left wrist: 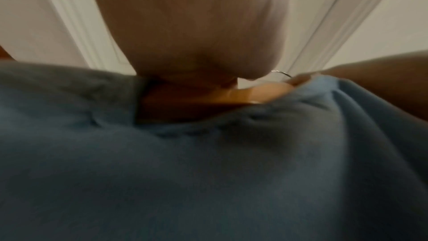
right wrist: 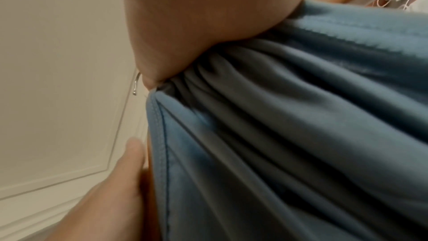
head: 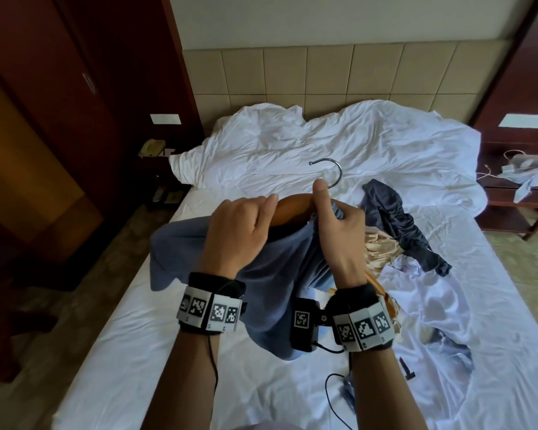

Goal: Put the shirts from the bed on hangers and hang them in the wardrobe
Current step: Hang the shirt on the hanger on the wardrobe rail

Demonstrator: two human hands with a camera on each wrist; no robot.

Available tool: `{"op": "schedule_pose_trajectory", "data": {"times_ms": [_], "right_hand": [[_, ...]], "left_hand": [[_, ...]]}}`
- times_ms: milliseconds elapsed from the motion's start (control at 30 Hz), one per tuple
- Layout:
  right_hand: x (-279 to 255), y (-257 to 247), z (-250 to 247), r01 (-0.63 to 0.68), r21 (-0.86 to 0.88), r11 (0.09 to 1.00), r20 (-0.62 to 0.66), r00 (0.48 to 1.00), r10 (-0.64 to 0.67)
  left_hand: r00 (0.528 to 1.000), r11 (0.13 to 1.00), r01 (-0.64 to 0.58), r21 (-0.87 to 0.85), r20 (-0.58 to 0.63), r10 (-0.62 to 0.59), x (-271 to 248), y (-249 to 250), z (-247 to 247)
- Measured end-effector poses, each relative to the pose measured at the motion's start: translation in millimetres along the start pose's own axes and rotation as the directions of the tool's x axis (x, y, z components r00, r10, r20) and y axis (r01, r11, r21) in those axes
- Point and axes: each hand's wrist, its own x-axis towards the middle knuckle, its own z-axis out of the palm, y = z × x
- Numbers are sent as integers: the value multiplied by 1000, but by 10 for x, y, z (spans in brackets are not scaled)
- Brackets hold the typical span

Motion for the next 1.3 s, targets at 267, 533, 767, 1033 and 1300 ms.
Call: {"op": "schedule_pose_trajectory", "data": {"times_ms": [267, 533, 767, 1033, 1300], "right_hand": [[57, -21, -65, 156, -72, 985, 60, 987, -151], [161, 209, -299, 344, -386, 856, 254, 932, -260], [259, 414, -505, 381, -555, 739, 287, 922, -260], [296, 483, -500, 379, -545, 748, 164, 923, -348], [348, 619, -565, 291, -501, 815, 57, 951, -305]], "left_hand": [[959, 991, 24, 134, -284, 16, 193, 134, 38], [882, 961, 275, 11, -400, -248, 422, -55, 29], [812, 905, 405, -130, -404, -421, 168, -240, 56], [763, 896, 422, -138, -480, -433, 171, -390, -40], [714, 869, 469, -161, -509, -480, 170, -437, -106]]}}
